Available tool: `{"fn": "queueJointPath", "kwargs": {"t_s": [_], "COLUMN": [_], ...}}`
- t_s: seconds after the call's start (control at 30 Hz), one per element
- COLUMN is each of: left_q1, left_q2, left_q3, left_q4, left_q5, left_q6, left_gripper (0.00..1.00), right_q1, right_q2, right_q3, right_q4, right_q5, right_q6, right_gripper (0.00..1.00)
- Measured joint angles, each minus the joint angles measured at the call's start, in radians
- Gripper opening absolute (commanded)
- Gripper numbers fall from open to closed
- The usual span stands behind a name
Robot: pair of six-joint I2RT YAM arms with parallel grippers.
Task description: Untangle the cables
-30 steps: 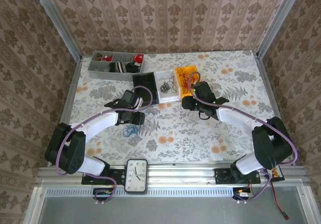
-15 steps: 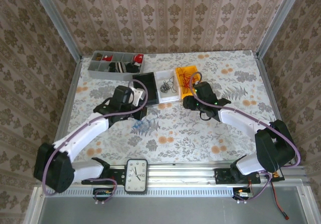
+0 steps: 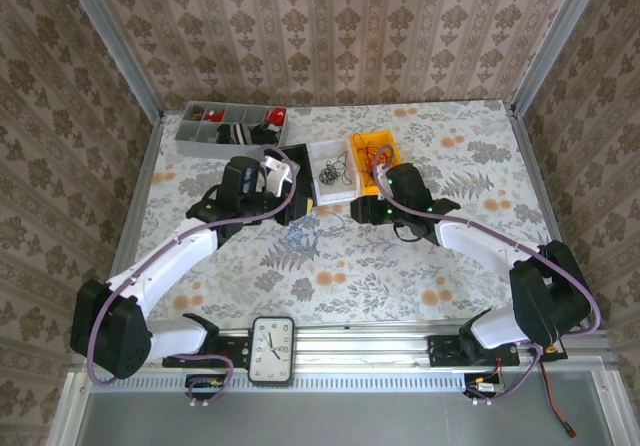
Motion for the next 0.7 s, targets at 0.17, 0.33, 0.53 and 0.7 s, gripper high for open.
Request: {"fn": "queueJointPath", "kwargs": {"t_s": [0.17,0.33,0.53,0.7], "left_q1": [0.0,0.0,0.0,0.0], "left_q2": [0.02,0.02,0.02,0.02], "left_q3": [0.0,0.0,0.0,0.0], "left_q4": [0.005,0.006,0.006,0.007], "left_q5": [0.002,0.001,0.001,0.001], "left_q6": [0.0,0.0,0.0,0.0], "left_gripper": [0.0,0.0,0.0,0.0], "right_q1": [0.072,0.128,0.14,0.14], "right_q2": [0.043,0.132,0.228,0.291], "right_q3": [0.013,0.074,0.128,0.141], "right_q4": [0.011,-0.006,-0.016,-0.019], "right_q5": [-0.171,-0.255,-0.272,-0.267], "right_q6": [-0.048,-0.09,-0.111,-0.11], "right_gripper": [0.5,0.5,0.49,0.39]}}
